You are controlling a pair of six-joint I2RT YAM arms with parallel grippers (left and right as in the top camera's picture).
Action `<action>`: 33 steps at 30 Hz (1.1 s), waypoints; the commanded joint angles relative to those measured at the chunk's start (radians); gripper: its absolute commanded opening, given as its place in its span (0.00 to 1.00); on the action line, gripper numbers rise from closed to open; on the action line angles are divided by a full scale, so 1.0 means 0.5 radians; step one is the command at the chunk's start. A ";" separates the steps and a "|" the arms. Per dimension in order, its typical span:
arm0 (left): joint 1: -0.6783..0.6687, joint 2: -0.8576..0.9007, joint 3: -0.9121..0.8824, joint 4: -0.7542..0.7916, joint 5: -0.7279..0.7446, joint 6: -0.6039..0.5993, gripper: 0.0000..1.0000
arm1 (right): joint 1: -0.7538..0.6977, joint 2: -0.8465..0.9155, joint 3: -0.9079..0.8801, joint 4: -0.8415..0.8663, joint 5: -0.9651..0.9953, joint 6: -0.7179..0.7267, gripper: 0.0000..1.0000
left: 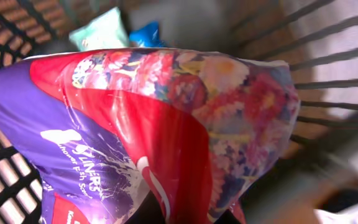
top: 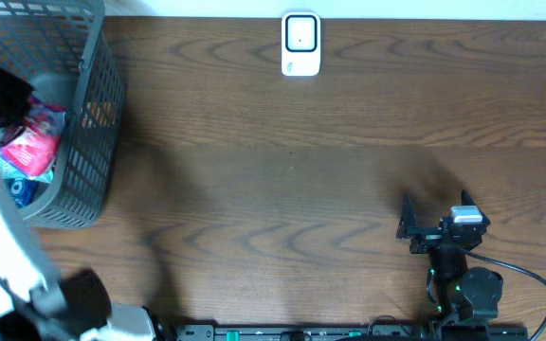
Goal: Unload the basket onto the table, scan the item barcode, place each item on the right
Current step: 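Grasp the purple-red floral pack with the left gripper and lift, then carry the pack to the table near the scanner and release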
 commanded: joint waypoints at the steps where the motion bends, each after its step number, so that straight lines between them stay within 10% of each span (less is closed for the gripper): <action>1: -0.005 -0.165 0.024 0.001 0.113 0.018 0.07 | -0.014 -0.011 -0.003 -0.008 0.011 0.034 0.99; 12: -0.340 -0.478 0.024 0.028 0.816 0.021 0.07 | -0.014 -0.011 -0.003 -0.008 0.011 0.034 0.99; 33: -1.949 0.504 -0.021 0.175 0.014 0.109 0.08 | -0.014 -0.011 -0.003 -0.008 0.011 0.034 0.99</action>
